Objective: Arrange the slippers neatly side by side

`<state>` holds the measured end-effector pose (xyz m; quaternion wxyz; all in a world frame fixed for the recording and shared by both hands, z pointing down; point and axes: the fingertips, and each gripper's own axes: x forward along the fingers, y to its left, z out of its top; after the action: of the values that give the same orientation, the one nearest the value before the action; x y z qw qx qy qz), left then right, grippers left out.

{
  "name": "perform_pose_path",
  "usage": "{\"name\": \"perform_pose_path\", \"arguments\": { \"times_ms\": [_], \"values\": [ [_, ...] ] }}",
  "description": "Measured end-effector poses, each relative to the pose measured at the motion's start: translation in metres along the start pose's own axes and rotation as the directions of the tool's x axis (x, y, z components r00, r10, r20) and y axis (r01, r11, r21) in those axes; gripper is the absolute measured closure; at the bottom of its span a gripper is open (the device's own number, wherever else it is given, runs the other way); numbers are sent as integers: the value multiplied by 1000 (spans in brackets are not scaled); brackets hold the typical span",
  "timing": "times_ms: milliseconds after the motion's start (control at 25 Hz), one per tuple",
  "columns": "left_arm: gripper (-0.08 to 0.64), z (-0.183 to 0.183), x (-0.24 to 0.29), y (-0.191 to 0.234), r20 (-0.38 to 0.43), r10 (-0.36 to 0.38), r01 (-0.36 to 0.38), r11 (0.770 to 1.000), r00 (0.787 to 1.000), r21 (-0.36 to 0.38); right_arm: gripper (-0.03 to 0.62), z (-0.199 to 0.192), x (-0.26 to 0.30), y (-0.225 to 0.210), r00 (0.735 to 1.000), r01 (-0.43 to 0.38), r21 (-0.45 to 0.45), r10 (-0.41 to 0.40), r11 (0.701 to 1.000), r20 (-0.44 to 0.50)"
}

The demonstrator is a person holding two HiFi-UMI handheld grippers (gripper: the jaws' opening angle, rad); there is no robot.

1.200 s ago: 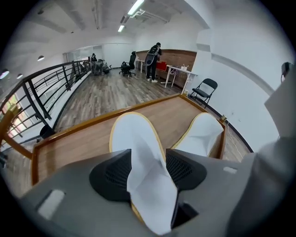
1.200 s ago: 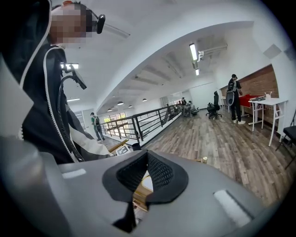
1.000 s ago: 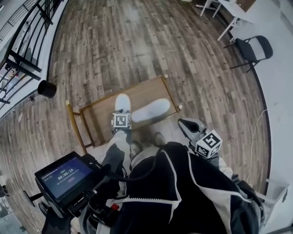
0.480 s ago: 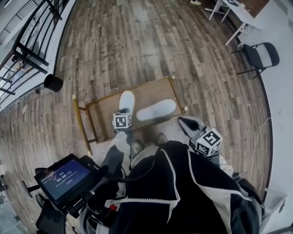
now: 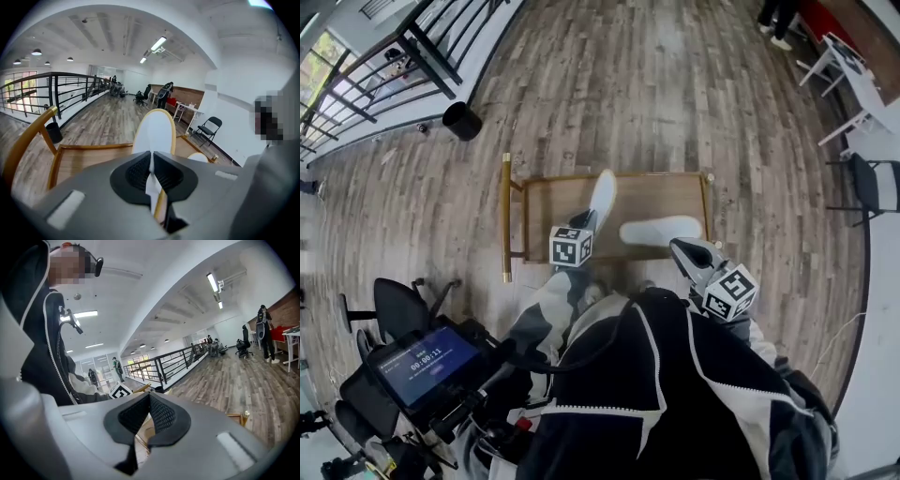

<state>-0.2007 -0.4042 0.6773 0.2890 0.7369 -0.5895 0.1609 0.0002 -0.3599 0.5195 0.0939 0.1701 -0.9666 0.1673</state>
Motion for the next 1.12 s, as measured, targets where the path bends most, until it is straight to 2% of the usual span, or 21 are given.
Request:
{"name": "perform_pose_path", "arguments": {
  "times_ms": [200,320,400,520,720,920,1120],
  "values": [
    [529,29,-32,3,130,24,-16,998,991,-62,588,0,35,-6,996,-91,-7,91,996,-10],
    [529,39,-58,4,210,19,5,994,978,-113,588,-5,55,-4,991,-135,-17,135,991,-13],
    [529,46,-81,4,258,24,7,993,966,-121,588,-5,66,3,987,-160,-26,159,987,-18],
    [529,57,-123,3,322,34,1,994,946,-107,588,1,78,19,982,-187,-35,187,982,-24],
    [529,74,-175,-19,429,22,-12,1000,903,-26,588,-1,92,32,974,-225,-40,224,973,-31],
    [529,77,-188,-30,452,-8,18,1000,892,-18,588,0,104,39,969,-245,-45,244,968,-27],
    [528,63,-180,-9,440,10,12,999,898,-48,588,-3,111,41,970,-241,-64,241,968,-7]
  ]
}}
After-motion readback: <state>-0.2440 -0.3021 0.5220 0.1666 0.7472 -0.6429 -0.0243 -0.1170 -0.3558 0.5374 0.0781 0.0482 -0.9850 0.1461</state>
